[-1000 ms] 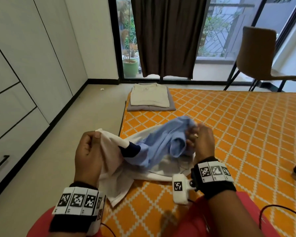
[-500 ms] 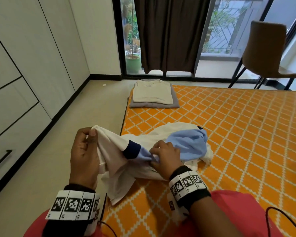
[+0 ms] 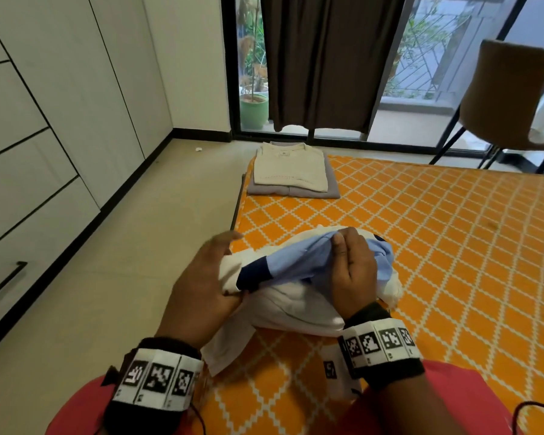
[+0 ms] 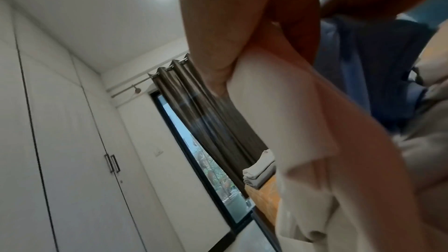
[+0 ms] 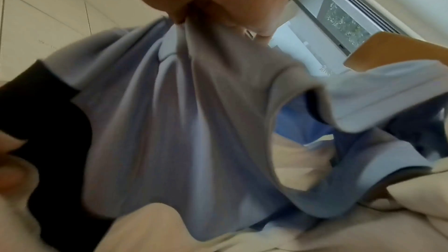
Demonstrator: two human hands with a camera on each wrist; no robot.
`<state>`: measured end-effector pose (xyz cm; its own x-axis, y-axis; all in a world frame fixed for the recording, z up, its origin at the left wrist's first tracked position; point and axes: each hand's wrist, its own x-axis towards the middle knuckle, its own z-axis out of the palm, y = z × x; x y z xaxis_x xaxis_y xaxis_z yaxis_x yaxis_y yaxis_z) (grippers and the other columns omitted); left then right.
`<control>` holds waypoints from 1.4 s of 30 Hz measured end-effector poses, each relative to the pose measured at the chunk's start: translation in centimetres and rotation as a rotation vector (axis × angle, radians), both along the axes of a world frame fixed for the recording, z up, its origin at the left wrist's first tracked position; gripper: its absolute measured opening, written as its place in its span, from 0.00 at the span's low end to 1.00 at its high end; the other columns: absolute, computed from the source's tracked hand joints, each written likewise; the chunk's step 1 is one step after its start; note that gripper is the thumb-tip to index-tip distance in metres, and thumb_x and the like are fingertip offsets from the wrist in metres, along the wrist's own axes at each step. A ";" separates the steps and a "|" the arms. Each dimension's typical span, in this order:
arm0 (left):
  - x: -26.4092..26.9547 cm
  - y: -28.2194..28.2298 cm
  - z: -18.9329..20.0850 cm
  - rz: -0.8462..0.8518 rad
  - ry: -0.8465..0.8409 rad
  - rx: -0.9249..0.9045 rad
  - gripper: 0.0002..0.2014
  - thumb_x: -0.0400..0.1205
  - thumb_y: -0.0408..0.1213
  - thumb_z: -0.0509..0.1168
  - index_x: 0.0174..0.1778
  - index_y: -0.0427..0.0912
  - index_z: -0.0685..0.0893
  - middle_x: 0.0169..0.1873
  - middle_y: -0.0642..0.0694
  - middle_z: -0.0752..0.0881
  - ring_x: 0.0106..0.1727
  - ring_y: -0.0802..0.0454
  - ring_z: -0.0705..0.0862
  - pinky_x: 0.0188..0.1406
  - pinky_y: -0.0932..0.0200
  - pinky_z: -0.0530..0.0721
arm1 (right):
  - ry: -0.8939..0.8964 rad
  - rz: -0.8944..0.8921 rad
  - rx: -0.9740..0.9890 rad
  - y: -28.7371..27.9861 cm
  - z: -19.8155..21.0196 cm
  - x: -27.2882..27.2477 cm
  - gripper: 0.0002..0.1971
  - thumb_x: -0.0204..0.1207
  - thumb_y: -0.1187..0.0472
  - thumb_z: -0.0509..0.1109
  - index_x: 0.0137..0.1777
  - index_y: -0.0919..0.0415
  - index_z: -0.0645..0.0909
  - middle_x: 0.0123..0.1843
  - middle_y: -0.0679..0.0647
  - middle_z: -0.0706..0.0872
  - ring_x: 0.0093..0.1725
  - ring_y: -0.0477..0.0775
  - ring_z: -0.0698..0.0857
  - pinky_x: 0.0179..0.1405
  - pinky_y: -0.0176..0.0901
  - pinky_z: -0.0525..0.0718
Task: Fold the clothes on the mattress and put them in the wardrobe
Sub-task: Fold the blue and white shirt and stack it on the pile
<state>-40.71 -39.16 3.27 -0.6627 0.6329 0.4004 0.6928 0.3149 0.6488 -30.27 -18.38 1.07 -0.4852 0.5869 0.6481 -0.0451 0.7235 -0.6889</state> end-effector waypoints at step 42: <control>0.7 1.0 1.4 0.019 -0.340 0.458 0.04 0.84 0.42 0.66 0.49 0.48 0.84 0.43 0.56 0.89 0.45 0.64 0.86 0.43 0.71 0.81 | -0.950 0.157 0.072 2.7 -1.9 1.4 0.20 0.67 0.53 0.81 0.59 0.49 0.82 0.56 0.50 0.73 0.56 0.54 0.77 0.51 0.48 0.79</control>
<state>-40.00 -38.15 4.65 -0.8118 0.4316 0.3934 0.4184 -0.0400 0.9074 -28.90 -15.64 -0.80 -0.8954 0.4446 -0.0238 0.4084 0.7988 -0.4416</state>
